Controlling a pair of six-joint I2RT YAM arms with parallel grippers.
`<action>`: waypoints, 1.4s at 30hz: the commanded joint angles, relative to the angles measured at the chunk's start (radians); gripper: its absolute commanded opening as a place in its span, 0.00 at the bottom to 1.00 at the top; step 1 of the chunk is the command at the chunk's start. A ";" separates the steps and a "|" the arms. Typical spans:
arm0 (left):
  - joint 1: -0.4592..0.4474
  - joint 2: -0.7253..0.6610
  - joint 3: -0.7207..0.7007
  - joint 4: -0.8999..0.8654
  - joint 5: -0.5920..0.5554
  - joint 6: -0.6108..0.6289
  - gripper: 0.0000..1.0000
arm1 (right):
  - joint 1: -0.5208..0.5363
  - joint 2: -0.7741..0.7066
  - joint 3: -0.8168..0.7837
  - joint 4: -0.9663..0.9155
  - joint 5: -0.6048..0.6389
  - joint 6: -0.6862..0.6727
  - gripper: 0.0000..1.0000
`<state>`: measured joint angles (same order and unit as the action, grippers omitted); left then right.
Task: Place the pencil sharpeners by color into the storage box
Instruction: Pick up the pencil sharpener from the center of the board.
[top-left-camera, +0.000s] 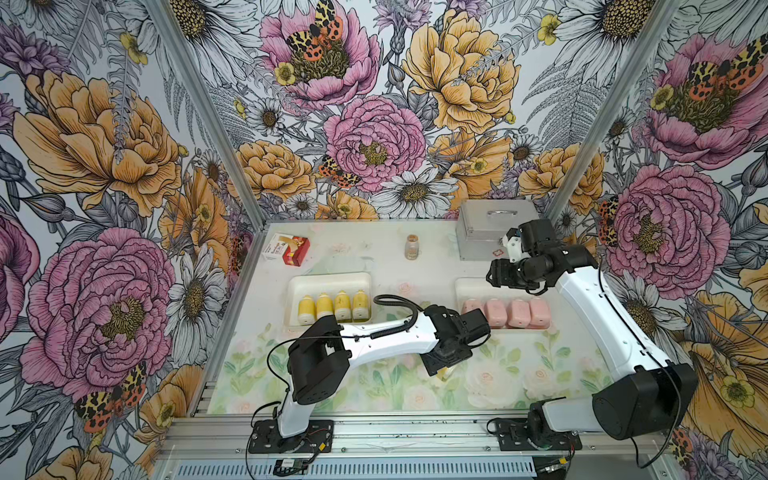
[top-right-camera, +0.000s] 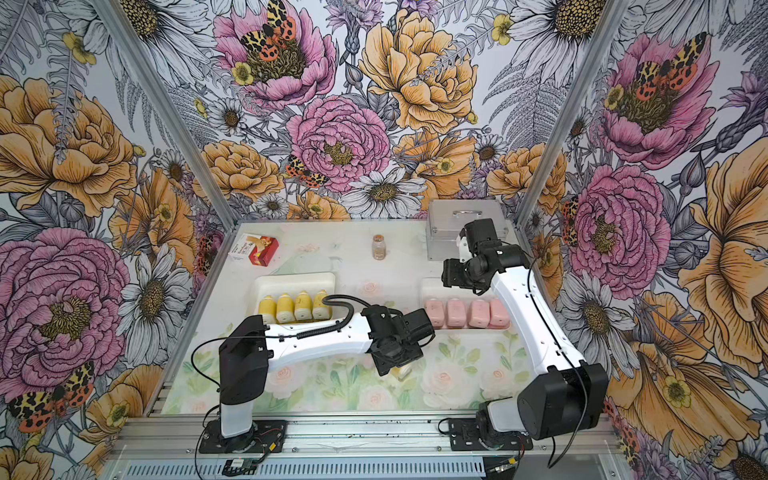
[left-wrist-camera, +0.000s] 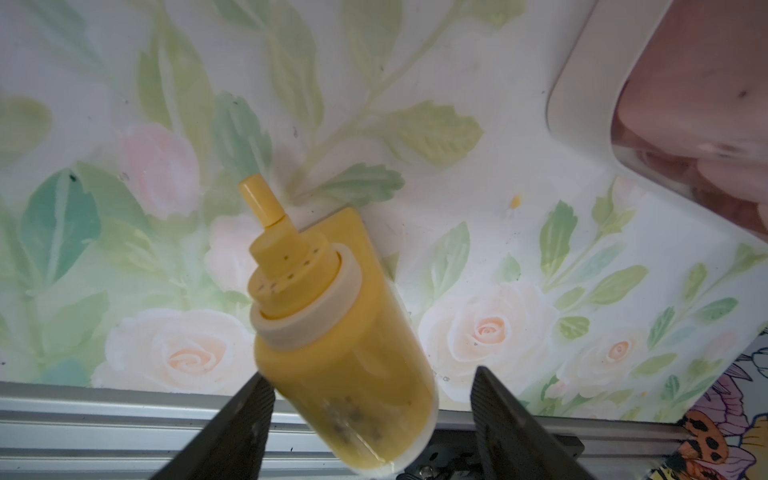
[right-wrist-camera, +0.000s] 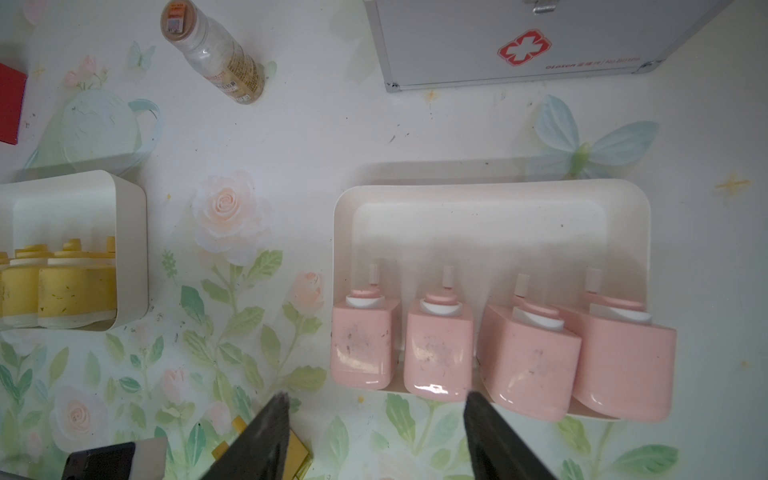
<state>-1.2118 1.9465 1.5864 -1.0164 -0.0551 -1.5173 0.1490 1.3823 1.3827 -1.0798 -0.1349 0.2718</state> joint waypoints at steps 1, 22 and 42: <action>0.016 0.010 -0.013 0.007 0.022 0.003 0.75 | -0.008 -0.028 -0.004 0.018 0.008 0.004 0.68; 0.038 0.074 -0.007 0.006 0.063 0.063 0.65 | -0.012 -0.054 -0.019 0.026 -0.006 0.008 0.68; 0.032 0.030 -0.054 0.002 0.057 0.112 0.35 | -0.016 -0.057 -0.024 0.028 -0.010 0.013 0.68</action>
<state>-1.1812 2.0033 1.5677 -1.0138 0.0025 -1.4216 0.1425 1.3479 1.3628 -1.0710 -0.1356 0.2726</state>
